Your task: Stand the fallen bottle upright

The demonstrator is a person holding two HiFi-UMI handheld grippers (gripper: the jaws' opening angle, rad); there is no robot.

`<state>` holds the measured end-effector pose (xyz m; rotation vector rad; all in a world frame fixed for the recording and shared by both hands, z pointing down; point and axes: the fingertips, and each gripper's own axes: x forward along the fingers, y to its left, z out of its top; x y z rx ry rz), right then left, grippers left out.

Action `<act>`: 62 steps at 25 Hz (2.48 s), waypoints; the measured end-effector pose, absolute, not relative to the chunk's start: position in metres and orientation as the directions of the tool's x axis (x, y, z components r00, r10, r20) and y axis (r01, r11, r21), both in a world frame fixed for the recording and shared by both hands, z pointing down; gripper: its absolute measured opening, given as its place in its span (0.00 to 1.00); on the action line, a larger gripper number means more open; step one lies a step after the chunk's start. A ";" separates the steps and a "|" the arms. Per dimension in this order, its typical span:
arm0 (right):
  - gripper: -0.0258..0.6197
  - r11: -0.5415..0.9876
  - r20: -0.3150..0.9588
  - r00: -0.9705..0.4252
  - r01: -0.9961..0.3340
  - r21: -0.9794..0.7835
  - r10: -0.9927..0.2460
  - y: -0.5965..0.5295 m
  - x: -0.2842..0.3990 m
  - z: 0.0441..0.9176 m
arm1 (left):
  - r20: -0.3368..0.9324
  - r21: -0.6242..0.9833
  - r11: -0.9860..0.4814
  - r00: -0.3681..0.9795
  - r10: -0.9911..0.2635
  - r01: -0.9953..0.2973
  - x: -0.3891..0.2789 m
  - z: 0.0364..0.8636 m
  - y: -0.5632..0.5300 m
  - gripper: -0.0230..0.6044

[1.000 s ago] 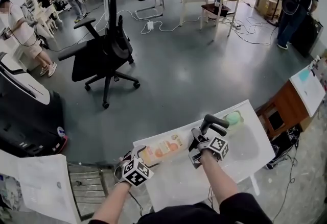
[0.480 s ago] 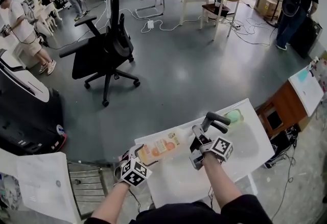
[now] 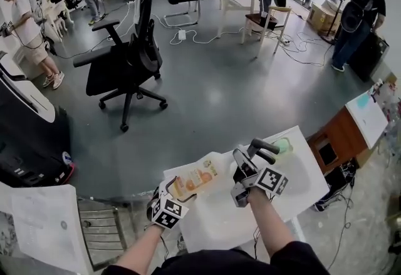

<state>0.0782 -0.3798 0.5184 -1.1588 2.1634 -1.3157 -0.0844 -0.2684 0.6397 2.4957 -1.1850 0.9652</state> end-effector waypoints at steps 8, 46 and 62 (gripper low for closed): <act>0.14 0.312 0.100 -0.593 -0.551 -0.774 -0.799 -0.379 0.093 0.486 | 0.572 -0.038 -0.645 0.513 -0.640 -0.763 -0.054 0.637 -0.281 0.68; 0.15 0.645 0.074 -0.679 -0.721 -0.251 -0.730 -0.378 0.097 0.404 | 0.448 0.214 -0.655 0.668 -0.594 -0.725 0.084 0.642 -0.356 0.69; 0.16 0.675 0.069 -0.692 -0.718 -0.171 -0.718 -0.368 0.077 0.405 | 0.468 0.257 -0.676 0.701 -0.539 -0.691 0.083 0.649 -0.346 0.68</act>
